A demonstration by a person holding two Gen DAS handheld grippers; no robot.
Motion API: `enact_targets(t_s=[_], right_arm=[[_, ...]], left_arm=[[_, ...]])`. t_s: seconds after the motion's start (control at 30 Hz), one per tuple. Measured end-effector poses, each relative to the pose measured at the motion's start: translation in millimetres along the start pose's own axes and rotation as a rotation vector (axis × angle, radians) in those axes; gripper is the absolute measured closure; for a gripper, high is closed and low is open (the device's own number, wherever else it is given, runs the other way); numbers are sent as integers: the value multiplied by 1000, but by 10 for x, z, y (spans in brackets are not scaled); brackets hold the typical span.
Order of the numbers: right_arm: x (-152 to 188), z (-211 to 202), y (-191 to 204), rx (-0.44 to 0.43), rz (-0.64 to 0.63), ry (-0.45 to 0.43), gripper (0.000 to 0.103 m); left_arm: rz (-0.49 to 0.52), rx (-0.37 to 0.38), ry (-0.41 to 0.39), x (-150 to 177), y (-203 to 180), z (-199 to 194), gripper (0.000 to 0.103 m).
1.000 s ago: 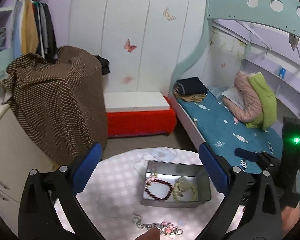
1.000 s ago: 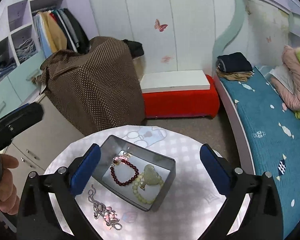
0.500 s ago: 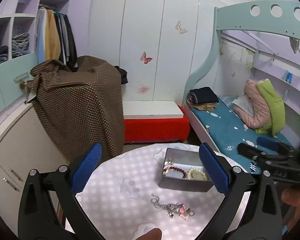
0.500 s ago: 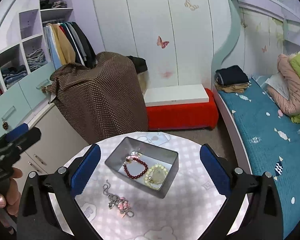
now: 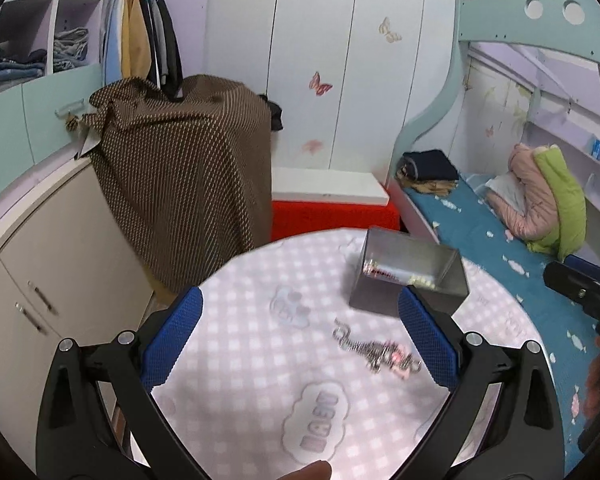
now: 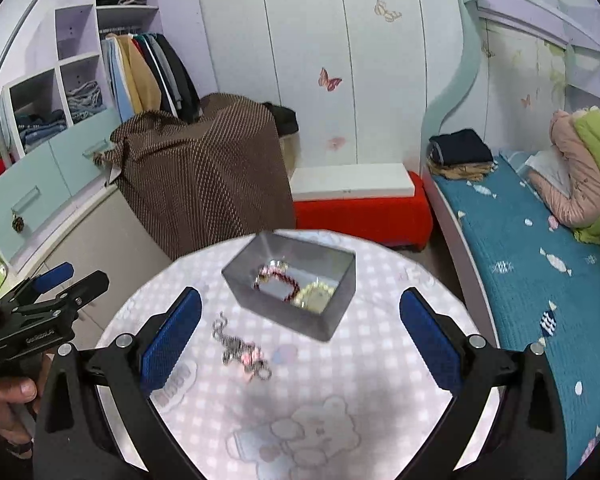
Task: Organize jewelry
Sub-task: 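Move both grippers back over the silver chain with pink charms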
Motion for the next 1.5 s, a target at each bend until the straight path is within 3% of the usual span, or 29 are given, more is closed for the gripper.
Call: enact_targets(t_s=[0.43,0.73,0.97,1.0,1.07,1.23,1.43,1.5], right_arm=[[584,362,-61,-13,28,141,7],[802,577,-180,-32,74,211,7],[842,673,-242,-43,88,236,7],[844,682,-245,-45,89,239,7],[838,698,-263,-49,89,241,7],[842,720,-258,-52,86,249,7],[838,779,-222,-56,78,259,7],[831,797,-196,-58,74,260,7]], left_arm=[[111,-29,148,567,-295,591,5],[147,-27,253,759,-479,1141,6],[151,-22,280,770,-544,1360,8],[153,-21,282,767,-556,1368,10],[157,-15,309,792,-578,1438,33],[153,12,315,819,-583,1477,45],[161,62,311,810,-600,1468,76],[153,78,313,790,-576,1477,79]])
Point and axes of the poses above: each gripper's, at about its wrist camera, not at the fingertips, and z roughly the way its jaws point, y to its left, x to its underside, the point moved 6 cm from there along z, roughly the way its jaws point, and after that the axes turned 9 degrees about y, right-handed, at the moved point
